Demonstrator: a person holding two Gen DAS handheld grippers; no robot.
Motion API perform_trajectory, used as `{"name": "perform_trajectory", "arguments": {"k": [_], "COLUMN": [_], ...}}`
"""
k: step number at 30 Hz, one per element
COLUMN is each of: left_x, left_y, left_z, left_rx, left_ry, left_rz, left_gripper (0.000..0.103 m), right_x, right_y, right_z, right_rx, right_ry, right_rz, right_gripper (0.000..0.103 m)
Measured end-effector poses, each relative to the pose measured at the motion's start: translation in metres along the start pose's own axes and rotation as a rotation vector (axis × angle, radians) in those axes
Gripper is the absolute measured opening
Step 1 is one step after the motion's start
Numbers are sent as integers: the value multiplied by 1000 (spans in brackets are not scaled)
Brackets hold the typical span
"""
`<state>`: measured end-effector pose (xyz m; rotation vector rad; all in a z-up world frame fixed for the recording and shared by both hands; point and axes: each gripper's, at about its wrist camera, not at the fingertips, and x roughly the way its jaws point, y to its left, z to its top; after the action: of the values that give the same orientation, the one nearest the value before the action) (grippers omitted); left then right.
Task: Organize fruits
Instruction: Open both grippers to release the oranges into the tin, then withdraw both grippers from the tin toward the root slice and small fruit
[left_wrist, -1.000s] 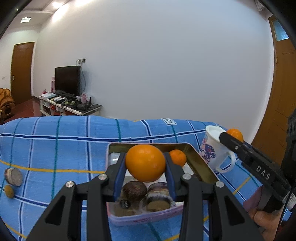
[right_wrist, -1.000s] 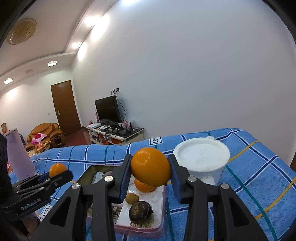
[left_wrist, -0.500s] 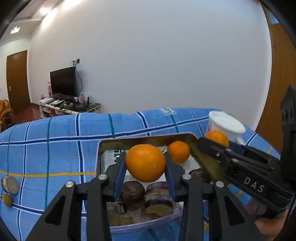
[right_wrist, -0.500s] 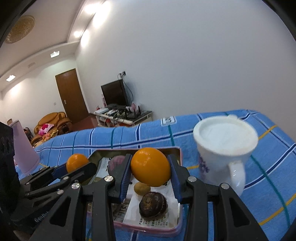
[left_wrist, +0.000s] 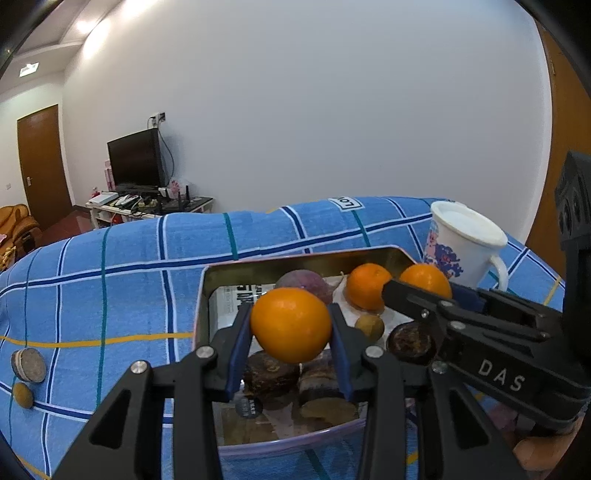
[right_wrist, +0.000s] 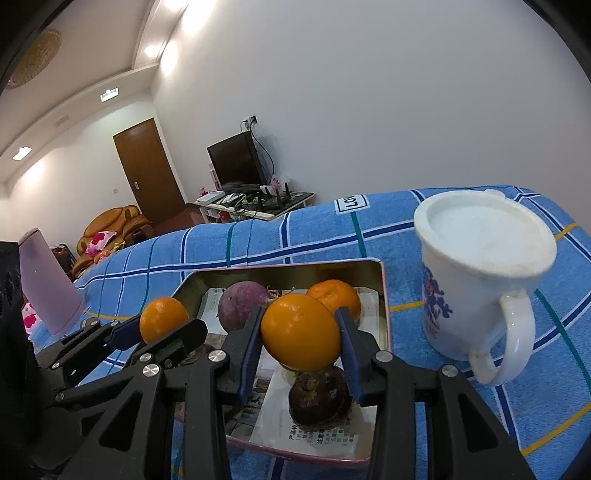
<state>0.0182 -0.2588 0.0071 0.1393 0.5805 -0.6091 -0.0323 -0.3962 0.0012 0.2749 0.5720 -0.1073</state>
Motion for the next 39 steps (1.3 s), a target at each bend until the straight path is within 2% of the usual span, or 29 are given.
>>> {"name": "perform_trajectory", "arguments": {"k": [3, 5, 9, 10, 11, 12, 13, 14, 17, 20, 22, 24, 26, 29, 34, 37, 39], "left_x": [-2, -4, -14, -21, -26, -32, -39, -47, -60, -62, -64, -68, -72, -75, -82, -79, -78], "left_y": [0, 0, 4, 2, -1, -4, -9, -14, -24, -19, -13, -6, 3, 16, 31, 31, 36], "left_z": [-1, -1, -2, -3, -4, -4, -5, -8, -12, -13, -14, -15, -16, -18, -23, -24, -27], "left_rx": [-3, -5, -18, -5, 10, 30, 52, 81, 137, 122, 105, 89, 67, 40, -17, -21, -47], "left_ry": [-14, -25, -72, -106, -135, -168, -207, -250, -308, -309, -315, -332, -361, -372, -352, -304, -270], "left_rz": [-2, 12, 29, 39, 51, 71, 98, 127, 174, 198, 232, 296, 382, 481, 481, 495, 479], "left_gripper": [42, 48, 70, 81, 88, 103, 103, 103, 103, 103, 103, 103, 103, 103, 103, 103, 103], "right_x": [2, -1, -8, -11, -14, -19, -23, -28, -42, -52, -61, -72, -80, -87, -87, -94, -98], "right_y": [-1, 0, -2, -4, -5, -5, -3, -1, 10, 21, 26, 30, 34, 35, 32, 29, 27], "right_z": [0, 0, 0, 1, 1, 2, 3, 3, 2, -1, -3, -6, -9, -13, -12, -13, -15], "right_rx": [12, 9, 24, 35, 44, 49, 47, 40, -27, -86, -116, -147, -168, -173, -165, -144, -122], "right_ry": [4, -9, -40, -54, -70, -96, -117, -143, -221, -280, -340, -423, -483, -547, -538, -550, -554], "right_rz": [19, 22, 22, 28, 36, 46, 47, 44, 12, -48, -89, -134, -174, -204, -191, -194, -200], "right_gripper": [41, 41, 42, 45, 55, 61, 68, 69, 70, 77, 77, 77, 85, 87, 87, 87, 87]}}
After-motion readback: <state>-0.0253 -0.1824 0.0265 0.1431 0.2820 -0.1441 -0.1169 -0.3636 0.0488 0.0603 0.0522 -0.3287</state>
